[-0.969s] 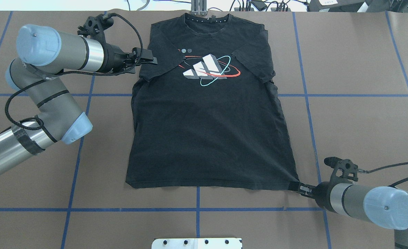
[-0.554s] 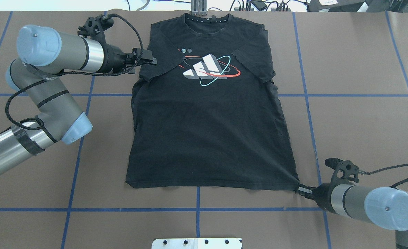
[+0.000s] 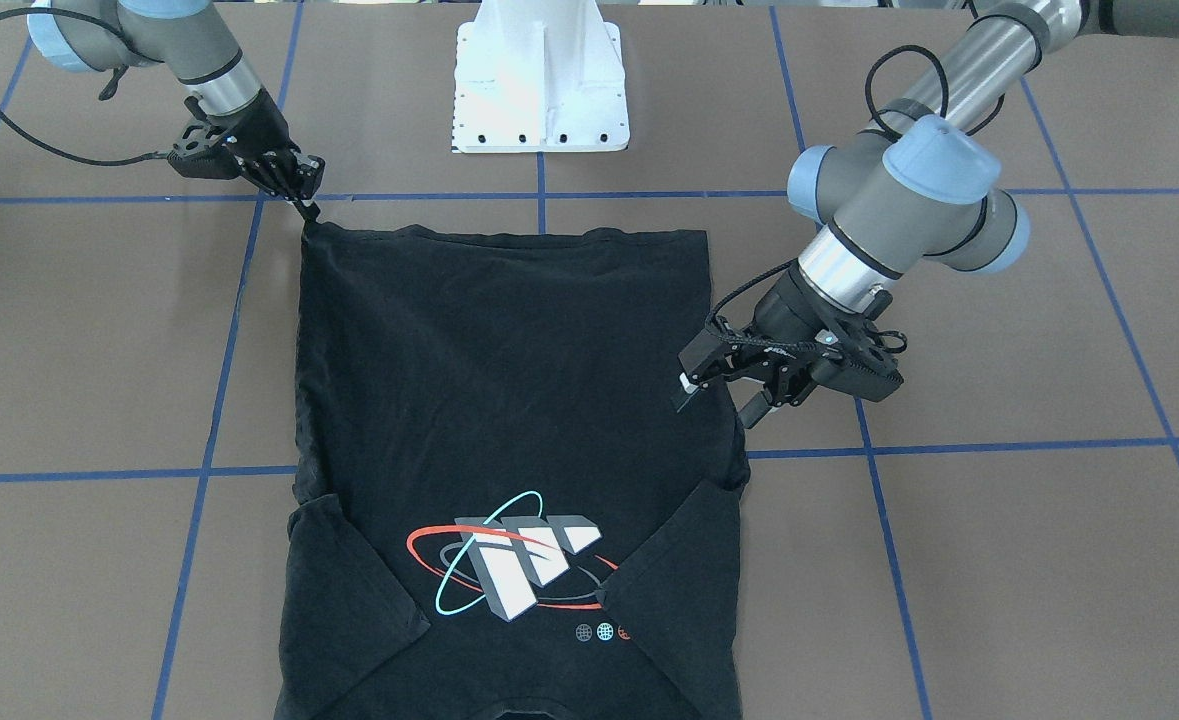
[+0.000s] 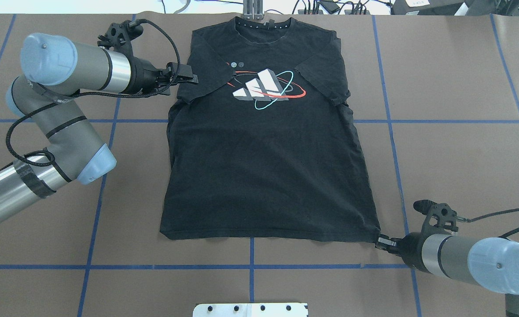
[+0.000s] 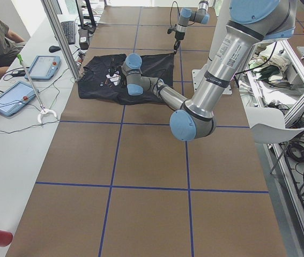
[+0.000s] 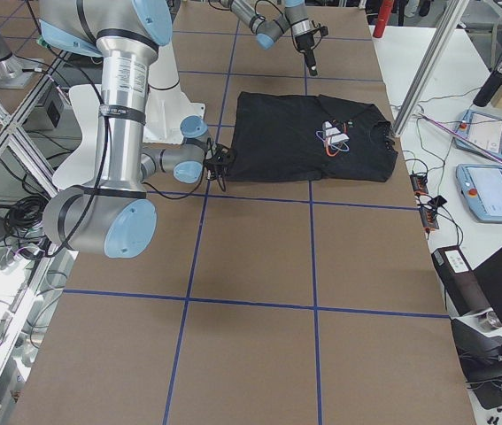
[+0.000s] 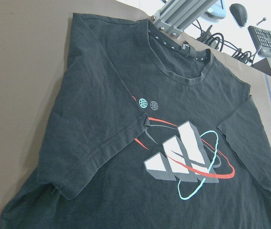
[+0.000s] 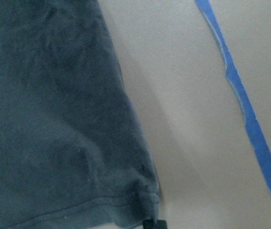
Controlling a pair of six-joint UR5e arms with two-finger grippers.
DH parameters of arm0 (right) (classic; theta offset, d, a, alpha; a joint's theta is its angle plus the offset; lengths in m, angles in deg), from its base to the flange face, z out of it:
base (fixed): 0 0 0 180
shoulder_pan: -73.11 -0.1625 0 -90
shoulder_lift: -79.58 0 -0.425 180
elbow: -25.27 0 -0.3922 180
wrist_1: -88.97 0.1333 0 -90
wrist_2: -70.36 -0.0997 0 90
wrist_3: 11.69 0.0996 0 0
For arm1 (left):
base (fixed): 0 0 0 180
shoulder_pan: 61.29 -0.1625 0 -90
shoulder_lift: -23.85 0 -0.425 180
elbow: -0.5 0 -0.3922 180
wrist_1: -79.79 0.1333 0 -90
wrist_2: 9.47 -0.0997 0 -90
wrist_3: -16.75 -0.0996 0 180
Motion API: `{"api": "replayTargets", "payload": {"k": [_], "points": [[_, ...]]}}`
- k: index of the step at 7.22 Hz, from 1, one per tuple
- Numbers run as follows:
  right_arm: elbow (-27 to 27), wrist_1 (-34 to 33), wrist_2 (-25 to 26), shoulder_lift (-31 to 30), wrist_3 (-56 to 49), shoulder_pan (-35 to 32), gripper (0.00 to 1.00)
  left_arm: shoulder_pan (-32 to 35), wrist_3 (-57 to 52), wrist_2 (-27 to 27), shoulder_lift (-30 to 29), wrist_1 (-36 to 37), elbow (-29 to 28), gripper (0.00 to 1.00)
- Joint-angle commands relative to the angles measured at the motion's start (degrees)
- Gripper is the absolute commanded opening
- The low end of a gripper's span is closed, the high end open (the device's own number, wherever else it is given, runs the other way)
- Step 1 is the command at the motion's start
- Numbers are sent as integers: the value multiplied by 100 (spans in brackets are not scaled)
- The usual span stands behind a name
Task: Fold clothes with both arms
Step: 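Grasp the hem corner nearest the robot with the right gripper, then move the left gripper down and grasp the other near hem corner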
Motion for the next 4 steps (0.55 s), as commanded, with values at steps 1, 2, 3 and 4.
{"api": "replayTargets", "payload": {"k": [1, 2, 3, 4], "points": [[-418, -8, -76, -320, 1, -9, 0, 23, 50, 0, 182, 0, 200, 100], [-577, -8, -154, -505, 1, -9, 0, -12, 190, -35, 627, -17, 636, 100], [-692, -8, -338, -568, 1, -18, 0, -369, 409, -444, 1197, -9, 1145, 100], [-693, 1, -479, -586, 1, -27, 0, -1042, 637, -1423, 1891, 9, 1646, 99]]}}
